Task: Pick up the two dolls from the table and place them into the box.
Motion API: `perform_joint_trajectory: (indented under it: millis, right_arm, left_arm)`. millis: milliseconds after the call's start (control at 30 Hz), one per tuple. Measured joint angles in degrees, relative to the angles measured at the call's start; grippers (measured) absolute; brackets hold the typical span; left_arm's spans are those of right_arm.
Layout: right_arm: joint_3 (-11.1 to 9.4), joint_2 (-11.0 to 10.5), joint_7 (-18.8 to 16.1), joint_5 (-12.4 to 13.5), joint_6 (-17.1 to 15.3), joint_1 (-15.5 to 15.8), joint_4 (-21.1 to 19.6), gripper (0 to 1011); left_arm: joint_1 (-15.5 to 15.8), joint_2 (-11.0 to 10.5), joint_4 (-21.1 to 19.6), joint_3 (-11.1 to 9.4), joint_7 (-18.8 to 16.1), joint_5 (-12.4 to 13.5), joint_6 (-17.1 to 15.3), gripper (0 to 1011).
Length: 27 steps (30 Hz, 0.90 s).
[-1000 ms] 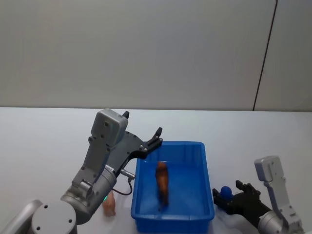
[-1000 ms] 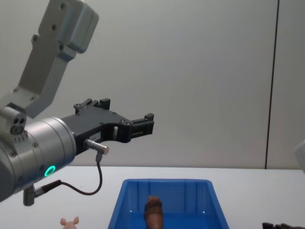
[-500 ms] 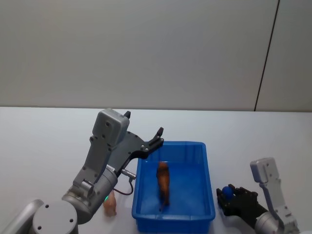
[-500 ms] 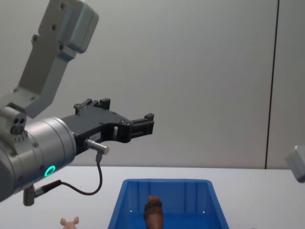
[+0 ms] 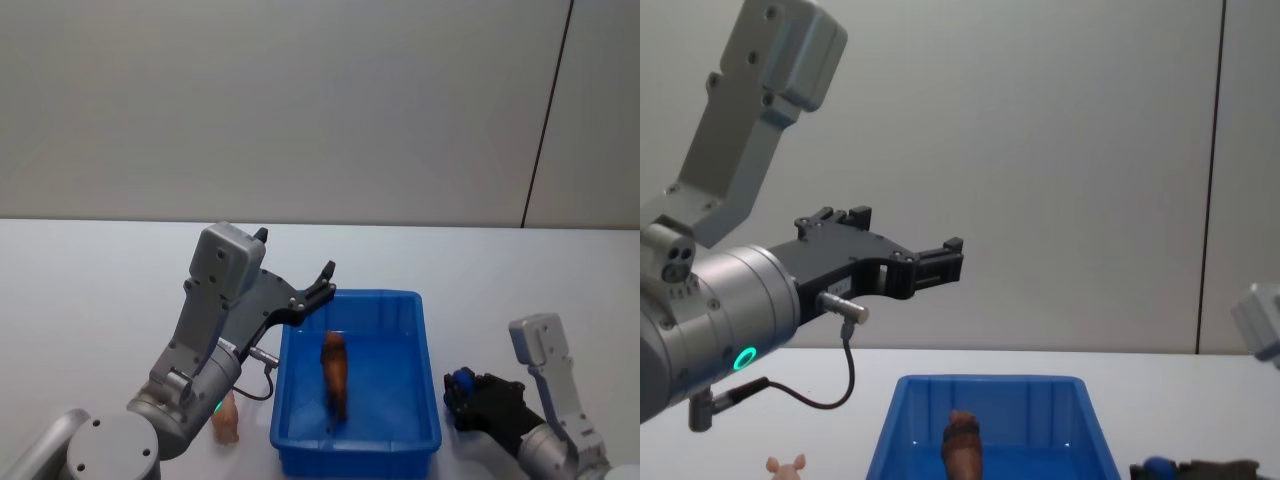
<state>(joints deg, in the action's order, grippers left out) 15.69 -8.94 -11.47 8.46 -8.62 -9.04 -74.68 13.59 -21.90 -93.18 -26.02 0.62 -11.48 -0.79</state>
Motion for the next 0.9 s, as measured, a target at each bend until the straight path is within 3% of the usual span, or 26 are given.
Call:
perform_joint_trajectory:
  millis: [500,900]
  right_arm:
    - [-0.2,0.2,0.0,-0.2,2.3,-0.8,-6.2,156]
    - [0.9,2.1,-4.9,0.2,3.3,-3.8,-6.3,155]
  left_arm:
    - [0.0,0.0,0.0,0.0,0.0,0.0,0.0,1001]
    - [0.0,0.0,0.0,0.0,0.0,0.0,0.0,1001]
